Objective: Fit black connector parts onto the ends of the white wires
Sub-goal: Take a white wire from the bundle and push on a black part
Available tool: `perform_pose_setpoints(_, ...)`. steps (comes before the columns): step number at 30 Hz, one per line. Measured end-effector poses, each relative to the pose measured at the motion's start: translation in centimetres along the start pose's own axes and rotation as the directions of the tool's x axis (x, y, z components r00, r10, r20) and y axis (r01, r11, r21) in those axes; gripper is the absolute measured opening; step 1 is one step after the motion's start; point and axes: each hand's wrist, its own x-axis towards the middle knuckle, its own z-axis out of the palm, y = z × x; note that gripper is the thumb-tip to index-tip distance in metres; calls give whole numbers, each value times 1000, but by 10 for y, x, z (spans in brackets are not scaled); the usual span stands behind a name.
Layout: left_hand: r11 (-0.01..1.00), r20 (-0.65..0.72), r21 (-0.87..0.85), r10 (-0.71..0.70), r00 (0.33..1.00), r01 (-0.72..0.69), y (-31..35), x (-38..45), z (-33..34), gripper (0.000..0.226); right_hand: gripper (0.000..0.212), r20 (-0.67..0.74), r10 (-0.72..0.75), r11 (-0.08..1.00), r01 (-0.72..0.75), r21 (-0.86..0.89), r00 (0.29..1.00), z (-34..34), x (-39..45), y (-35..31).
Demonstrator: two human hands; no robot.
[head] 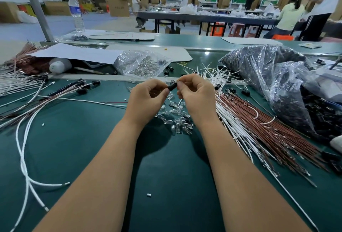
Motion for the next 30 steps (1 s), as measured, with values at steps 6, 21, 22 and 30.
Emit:
perform_pose_setpoints(6,986,-22,136,100,995,-96,2,0,0,3,12,-31,-4,999,3,-45,999,3,0,3)
perform_pose_setpoints(21,999,23,-37,31,999,-30,10,-1,8,25,23,-50,6,999,-8,-42,999,6,-2,6)
perform_pose_setpoints(22,997,39,-78,19,999,-16,11,-1,9,30,29,-66,24,999,-25,-27,998,6,-1,5)
perform_pose_setpoints(30,999,-22,-26,-21,1000,20,6,1,5,12,9,-38,48,999,-48,-12,998,3,2,3)
